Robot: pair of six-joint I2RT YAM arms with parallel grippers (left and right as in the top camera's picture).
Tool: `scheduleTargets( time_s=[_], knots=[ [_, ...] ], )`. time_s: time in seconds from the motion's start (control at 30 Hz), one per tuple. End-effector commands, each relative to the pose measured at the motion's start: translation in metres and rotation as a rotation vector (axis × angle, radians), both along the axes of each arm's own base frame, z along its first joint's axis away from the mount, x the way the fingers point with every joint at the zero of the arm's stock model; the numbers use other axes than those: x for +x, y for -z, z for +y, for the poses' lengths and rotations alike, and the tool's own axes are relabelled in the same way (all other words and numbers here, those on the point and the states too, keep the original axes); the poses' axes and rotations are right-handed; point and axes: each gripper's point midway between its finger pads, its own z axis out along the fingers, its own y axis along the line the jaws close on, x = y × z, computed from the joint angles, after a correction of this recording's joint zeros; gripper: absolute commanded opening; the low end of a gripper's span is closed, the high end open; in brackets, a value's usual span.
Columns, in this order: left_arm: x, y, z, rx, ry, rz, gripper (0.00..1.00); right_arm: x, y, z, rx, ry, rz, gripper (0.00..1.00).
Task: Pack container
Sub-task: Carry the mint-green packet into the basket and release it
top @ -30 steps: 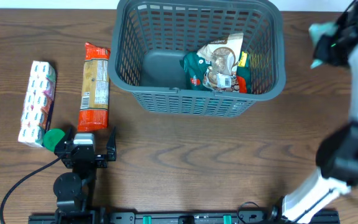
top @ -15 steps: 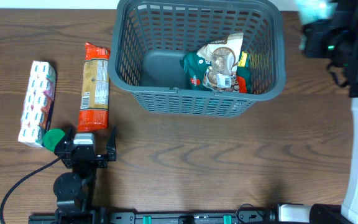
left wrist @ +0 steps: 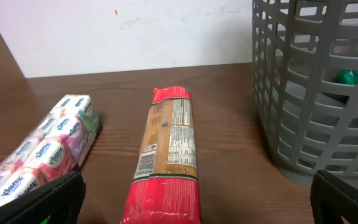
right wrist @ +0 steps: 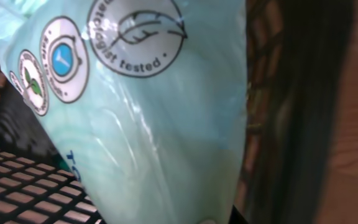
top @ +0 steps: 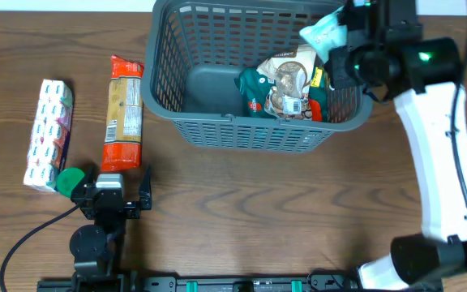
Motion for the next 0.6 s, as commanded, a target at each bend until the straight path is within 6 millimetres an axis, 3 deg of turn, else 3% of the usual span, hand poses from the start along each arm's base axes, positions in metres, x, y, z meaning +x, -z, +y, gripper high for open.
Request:
scheduleTargets(
  time_s=[0.0, 0.17, 0.3, 0.43, 0.57],
  knots=[
    [0.0, 0.013, 0.0, 0.003, 0.006, 0.029, 0.99, 0.005, 0.014, 0.001, -0.002, 0.036, 0.039, 0.01],
    [0.0, 0.013, 0.0, 0.003, 0.006, 0.029, 0.99, 0.011, 0.041, 0.003, -0.008, 0.053, 0.115, 0.01],
    [0.0, 0.013, 0.0, 0.003, 0.006, 0.029, 0.99, 0.011, 0.051, 0.002, -0.014, 0.056, 0.146, 0.04],
    [0.0, 0.013, 0.0, 0.003, 0.006, 0.029, 0.99, 0.011, 0.05, 0.003, -0.013, 0.056, 0.142, 0.96],
    [0.0, 0.013, 0.0, 0.003, 0.006, 0.029, 0.99, 0.011, 0.05, 0.003, -0.01, 0.06, 0.146, 0.99]
  ],
)
